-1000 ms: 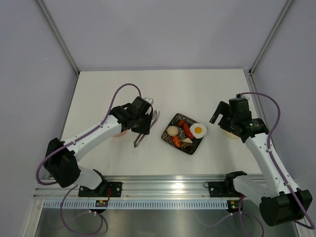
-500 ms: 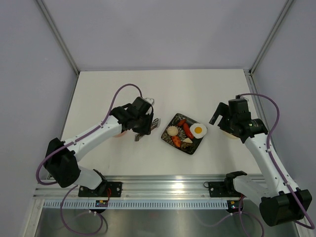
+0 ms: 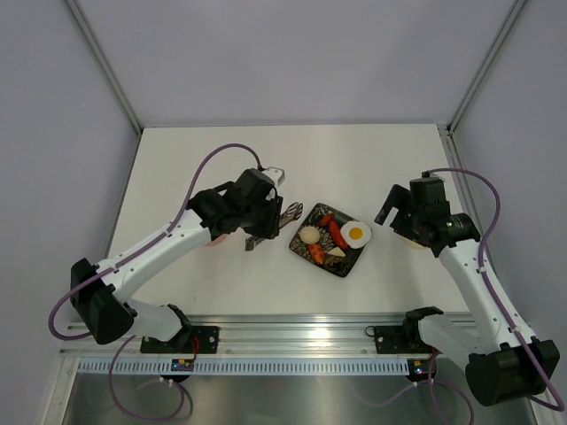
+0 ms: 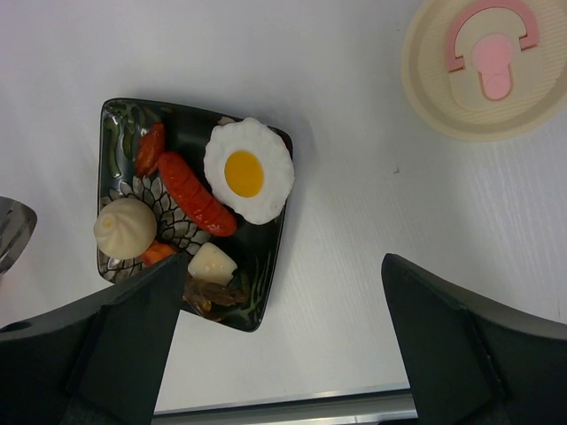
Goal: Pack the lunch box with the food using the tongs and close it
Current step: Pick up the clamp at the center of the board, then pick up the fake food from the plate.
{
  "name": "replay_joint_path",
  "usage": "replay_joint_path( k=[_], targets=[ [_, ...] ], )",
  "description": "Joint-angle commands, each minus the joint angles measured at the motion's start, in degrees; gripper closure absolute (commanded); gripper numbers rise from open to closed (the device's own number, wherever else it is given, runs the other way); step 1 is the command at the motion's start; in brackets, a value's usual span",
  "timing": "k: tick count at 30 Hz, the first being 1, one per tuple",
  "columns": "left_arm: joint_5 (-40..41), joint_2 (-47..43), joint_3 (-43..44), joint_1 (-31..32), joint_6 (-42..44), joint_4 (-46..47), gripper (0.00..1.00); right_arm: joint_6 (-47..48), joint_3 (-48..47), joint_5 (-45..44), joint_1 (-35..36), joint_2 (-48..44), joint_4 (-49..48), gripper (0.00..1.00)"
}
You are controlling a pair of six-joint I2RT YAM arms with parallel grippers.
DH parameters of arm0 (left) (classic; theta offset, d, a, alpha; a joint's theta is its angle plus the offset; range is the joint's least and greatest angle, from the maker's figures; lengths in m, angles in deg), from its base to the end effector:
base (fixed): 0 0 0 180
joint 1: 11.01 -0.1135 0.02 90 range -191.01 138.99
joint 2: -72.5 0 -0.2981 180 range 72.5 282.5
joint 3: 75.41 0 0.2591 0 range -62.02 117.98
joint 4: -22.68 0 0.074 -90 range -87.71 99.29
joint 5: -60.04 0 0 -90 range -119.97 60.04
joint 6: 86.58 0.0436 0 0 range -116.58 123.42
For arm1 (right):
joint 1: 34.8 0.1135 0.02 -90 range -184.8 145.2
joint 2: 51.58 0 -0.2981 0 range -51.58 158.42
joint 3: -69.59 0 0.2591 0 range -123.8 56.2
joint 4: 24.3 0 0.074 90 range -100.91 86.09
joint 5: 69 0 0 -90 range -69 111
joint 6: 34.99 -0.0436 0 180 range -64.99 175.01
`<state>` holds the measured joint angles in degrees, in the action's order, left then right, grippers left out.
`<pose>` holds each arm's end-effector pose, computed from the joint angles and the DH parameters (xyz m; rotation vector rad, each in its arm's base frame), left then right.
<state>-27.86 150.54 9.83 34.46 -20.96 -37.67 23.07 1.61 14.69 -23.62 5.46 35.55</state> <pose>0.2016 -0.2026 0.3435 0.4527 2.5172 -0.4494 0.1867 0.0320 0.3244 0.4868 2.3791 0.2099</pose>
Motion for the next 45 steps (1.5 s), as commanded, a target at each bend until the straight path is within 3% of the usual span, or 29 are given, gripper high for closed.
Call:
replay_joint_path(
  k=[1,8,16,22,30,45],
  targets=[
    [-1.1,-1.8,4.3,1.5,0.1,-0.1,0.64,0.9,0.5,1.0,-0.2,-1.2,0.5,0.01],
    [0.2,0.6,7.4,8.3,-0.6,-1.0,0.64,-0.1,2.1,1.0,-0.3,-1.2,0.3,0.00],
    [0.9,5.3,10.8,9.9,-12.1,-0.1,0.63,0.5,0.6,-2.7,-0.2,-1.9,1.8,0.00],
    [3.3,7.7,12.4,11.1,-15.5,0.0,0.63,0.7,0.4,-2.8,-0.3,-2.3,2.3,0.01],
    [1.8,8.2,12.2,13.9,-12.4,0.2,0.60,0.5,0.1,-2.7,-0.3,-2.5,2.7,0.00],
    [-4.2,5.2,10.9,15.7,1.3,-4.7,0.60,0.9,-1.3,-2.2,-0.3,-1.3,3.1,0.01]
  ],
)
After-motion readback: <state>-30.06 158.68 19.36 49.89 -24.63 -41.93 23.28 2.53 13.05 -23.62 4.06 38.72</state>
